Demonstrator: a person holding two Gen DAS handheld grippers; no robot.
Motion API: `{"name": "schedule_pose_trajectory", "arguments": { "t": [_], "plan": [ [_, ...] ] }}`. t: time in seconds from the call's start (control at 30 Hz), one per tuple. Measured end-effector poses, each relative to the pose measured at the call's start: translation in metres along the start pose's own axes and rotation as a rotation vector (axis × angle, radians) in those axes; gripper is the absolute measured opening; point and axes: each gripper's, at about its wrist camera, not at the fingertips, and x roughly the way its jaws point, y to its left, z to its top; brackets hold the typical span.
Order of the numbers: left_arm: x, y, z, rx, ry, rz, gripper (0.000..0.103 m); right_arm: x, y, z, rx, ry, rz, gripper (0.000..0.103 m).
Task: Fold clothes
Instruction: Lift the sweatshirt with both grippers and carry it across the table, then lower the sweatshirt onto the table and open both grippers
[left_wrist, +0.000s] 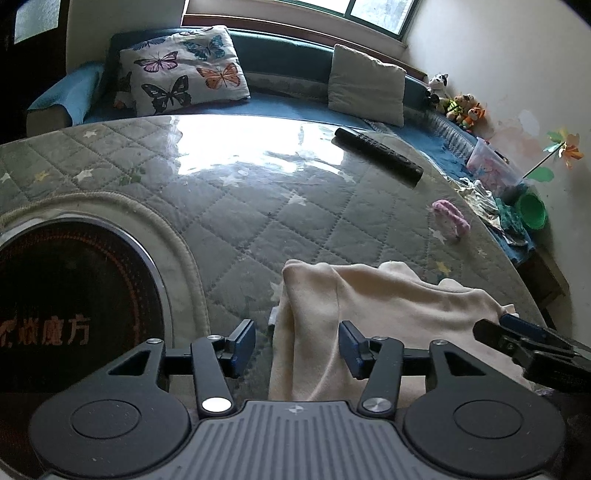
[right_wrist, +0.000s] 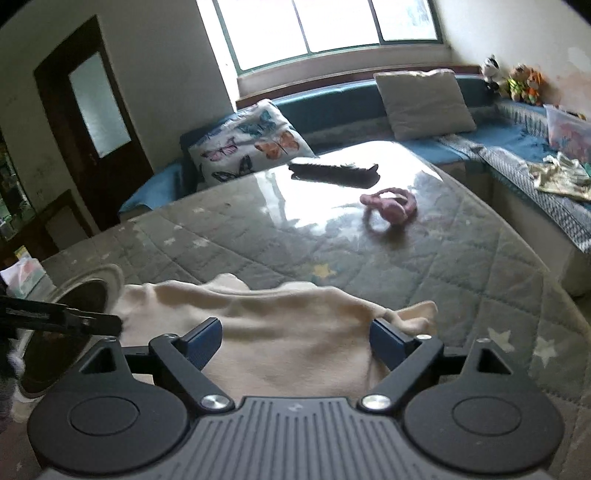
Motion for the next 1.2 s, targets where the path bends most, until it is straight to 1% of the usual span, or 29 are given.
{"name": "schedule_pose_trajectory", "arguments": {
  "t": [0.07, 0.2, 0.3, 0.33, 0.43, 0.5, 0.63, 0.8, 0.93, 1.07, 1.2],
  "plan": [
    [0.001, 0.000, 0.003, 0.005, -0.003, 0.003, 0.058, 0.002, 0.000, 0.001, -0.002, -0.001, -0.008, 0.089],
    [0.005, -0.002, 0.010, 0.016, -0.015, 0.006, 0.059, 0.003, 0.004, 0.006, -0.013, -0.010, -0.021, 0.089],
    [0.010, -0.003, 0.016, 0.022, -0.019, 0.012, 0.060, 0.003, 0.006, 0.010, -0.021, -0.017, -0.031, 0.085],
    [0.012, -0.004, 0.017, 0.027, -0.019, 0.015, 0.060, 0.004, 0.007, 0.011, -0.027, -0.020, -0.041, 0.083],
    [0.018, -0.005, 0.020, 0.039, -0.018, 0.026, 0.063, 0.015, 0.012, 0.015, -0.059, -0.019, -0.103, 0.082],
    [0.024, -0.004, 0.022, 0.041, -0.014, 0.029, 0.064, 0.024, 0.012, 0.017, -0.071, -0.002, -0.136, 0.082],
    [0.033, -0.001, 0.023, 0.036, -0.002, 0.034, 0.069, 0.038, 0.011, 0.019, -0.075, 0.036, -0.177, 0.088],
    [0.028, 0.001, 0.021, 0.039, -0.007, 0.037, 0.072, 0.033, 0.010, 0.022, -0.073, 0.030, -0.182, 0.091],
    [0.019, 0.001, 0.015, 0.050, -0.018, 0.042, 0.074, 0.017, 0.012, 0.022, -0.073, 0.009, -0.169, 0.103],
    [0.008, 0.001, 0.007, 0.065, -0.026, 0.046, 0.080, -0.005, 0.020, 0.016, -0.091, -0.010, -0.148, 0.103],
    [0.001, -0.001, -0.005, 0.084, -0.027, 0.054, 0.083, -0.018, 0.024, 0.004, -0.116, 0.002, -0.153, 0.103]
  ]
}}
